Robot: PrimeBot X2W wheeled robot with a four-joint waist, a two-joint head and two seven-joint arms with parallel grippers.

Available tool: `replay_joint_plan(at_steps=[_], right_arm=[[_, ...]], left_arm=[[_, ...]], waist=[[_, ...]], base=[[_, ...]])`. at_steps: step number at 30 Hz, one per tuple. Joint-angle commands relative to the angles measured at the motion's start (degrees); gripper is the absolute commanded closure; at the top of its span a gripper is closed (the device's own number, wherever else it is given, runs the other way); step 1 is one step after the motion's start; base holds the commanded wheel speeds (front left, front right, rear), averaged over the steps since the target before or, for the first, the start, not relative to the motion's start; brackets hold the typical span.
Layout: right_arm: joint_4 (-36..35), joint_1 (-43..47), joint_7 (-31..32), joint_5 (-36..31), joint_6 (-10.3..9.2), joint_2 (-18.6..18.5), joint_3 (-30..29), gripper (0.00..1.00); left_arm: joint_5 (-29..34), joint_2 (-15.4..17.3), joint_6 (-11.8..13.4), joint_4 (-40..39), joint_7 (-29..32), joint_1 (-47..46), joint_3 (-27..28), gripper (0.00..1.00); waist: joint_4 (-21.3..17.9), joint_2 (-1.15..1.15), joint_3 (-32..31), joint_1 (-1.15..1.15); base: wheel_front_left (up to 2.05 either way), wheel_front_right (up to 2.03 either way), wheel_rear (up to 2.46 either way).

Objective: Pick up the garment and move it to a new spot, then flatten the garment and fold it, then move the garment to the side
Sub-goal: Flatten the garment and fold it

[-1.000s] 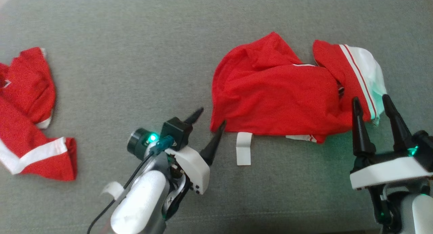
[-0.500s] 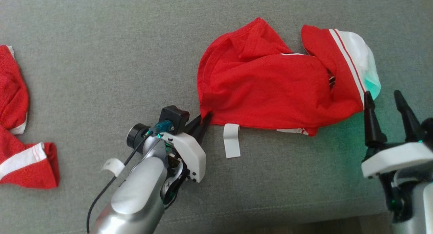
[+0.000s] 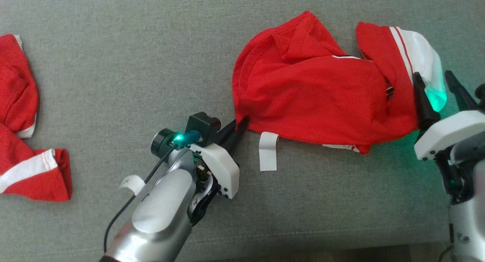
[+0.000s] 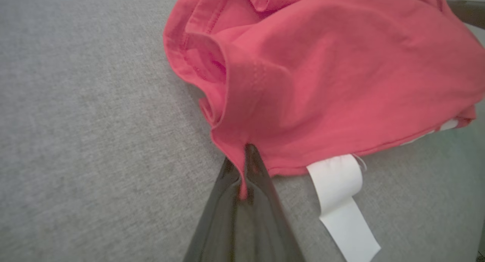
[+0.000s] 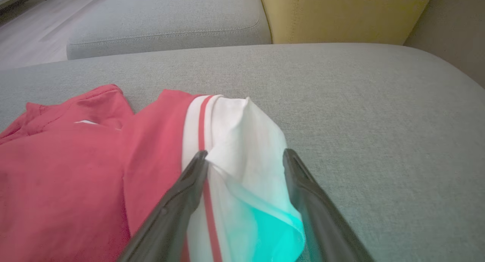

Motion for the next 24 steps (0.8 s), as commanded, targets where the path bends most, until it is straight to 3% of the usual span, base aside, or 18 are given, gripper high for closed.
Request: replay_joint_plan(at_steps=[1, 2, 7, 12, 16, 17, 24], right_arm=[[-1.39, -1.52, -0.05, 0.42, -0.04, -0.85, 0.81, 0.57], [-1.13, -1.84, -0.27, 0.50, -0.04, -0.80, 0.40, 1.00], [-1.52, -2.16, -1.99, 1.32, -0.04, -0.46, -1.44, 1.00], [-6.71, -1.78, -5.62, 2.11, -0.04, -0.61, -3.04, 1.00], [-14.21, -2.34, -7.62, 2.87, -0.04, -1.72, -4.57, 1.00], [-18.63, -3.06, -7.75, 3.23, -0.04, -2.22, -5.57, 1.00], [-33.37, -9.49, -5.45, 3.30, -0.04, -4.22, -9.89, 1.00]], left_arm=[[-0.20, 0.79, 0.98, -0.51, -0.81, -1.62, 1.20, 1.00], [-0.27, 0.79, 1.08, -0.58, -1.33, -1.67, 1.22, 1.00], [-0.26, 1.32, 2.12, -1.79, -4.95, -1.59, 1.99, 1.00], [0.27, 3.57, 4.56, -7.82, -8.79, -0.63, 4.31, 1.00], [0.84, 6.72, 7.13, -18.18, -10.08, 0.67, 7.59, 1.00], [1.30, 8.48, 8.38, -24.63, -10.34, 1.10, 9.43, 1.00], [2.54, 13.59, 12.04, -47.05, -8.02, -1.03, 15.95, 1.00]], waist=[[0.21, 0.00, 0.22, 0.00], [0.28, 0.00, 0.28, 0.00], [0.34, 0.00, -0.07, 0.00], [0.33, 0.00, -2.19, 0.00], [0.61, 0.00, -4.45, 0.00], [0.91, 0.00, -5.69, 0.00], [2.51, 0.00, -9.67, 0.00]], base=[[0.00, 0.00, 0.00], [0.00, 0.00, 0.00], [0.00, 0.00, 0.00], [0.00, 0.00, 0.00], [0.00, 0.00, 0.00], [0.00, 0.00, 0.00], [0.00, 0.00, 0.00]])
